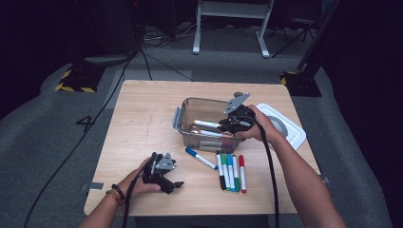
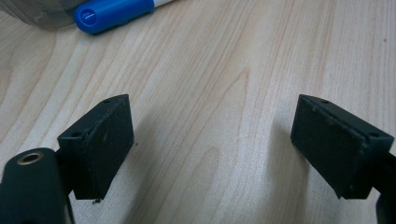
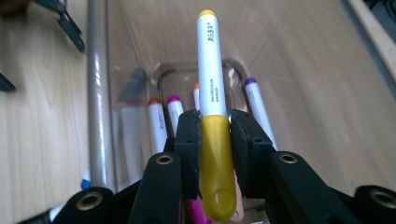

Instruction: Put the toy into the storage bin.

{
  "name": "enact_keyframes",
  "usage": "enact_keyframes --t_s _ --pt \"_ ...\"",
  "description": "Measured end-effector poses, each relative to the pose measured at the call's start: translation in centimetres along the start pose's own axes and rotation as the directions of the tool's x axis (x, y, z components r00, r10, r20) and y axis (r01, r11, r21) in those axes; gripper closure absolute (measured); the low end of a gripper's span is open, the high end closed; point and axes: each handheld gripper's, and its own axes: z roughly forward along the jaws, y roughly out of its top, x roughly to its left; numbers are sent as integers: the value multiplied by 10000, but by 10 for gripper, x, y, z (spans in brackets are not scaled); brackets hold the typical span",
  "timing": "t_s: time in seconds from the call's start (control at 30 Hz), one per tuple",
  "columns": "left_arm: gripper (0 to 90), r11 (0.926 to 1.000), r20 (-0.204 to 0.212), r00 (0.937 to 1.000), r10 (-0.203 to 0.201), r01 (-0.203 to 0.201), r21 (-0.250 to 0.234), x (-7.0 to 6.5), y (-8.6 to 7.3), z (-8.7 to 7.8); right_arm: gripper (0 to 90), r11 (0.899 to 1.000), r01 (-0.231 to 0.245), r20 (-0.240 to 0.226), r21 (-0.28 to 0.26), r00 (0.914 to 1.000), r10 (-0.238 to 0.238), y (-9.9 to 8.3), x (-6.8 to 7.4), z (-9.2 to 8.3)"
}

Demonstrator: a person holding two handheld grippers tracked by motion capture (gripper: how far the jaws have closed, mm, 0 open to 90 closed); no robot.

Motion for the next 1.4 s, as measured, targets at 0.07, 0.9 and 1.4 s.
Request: enact_keyframes --t_s 0.07,0.9,1.4 --pt "136 10000 2 10000 2 -2 2 0 0 0 741 9997 -35 -60 235 10000 37 0 -3 3" --pt "136 10000 0 10000 -2 2 -1 0 0 0 644 9893 -191 -471 1444 9985 261 -7 -13 18" --pt "136 10000 3 10000 0 0 1 0 0 0 434 9779 -1593 1430 -1353 9735 1784 -22 -7 -52"
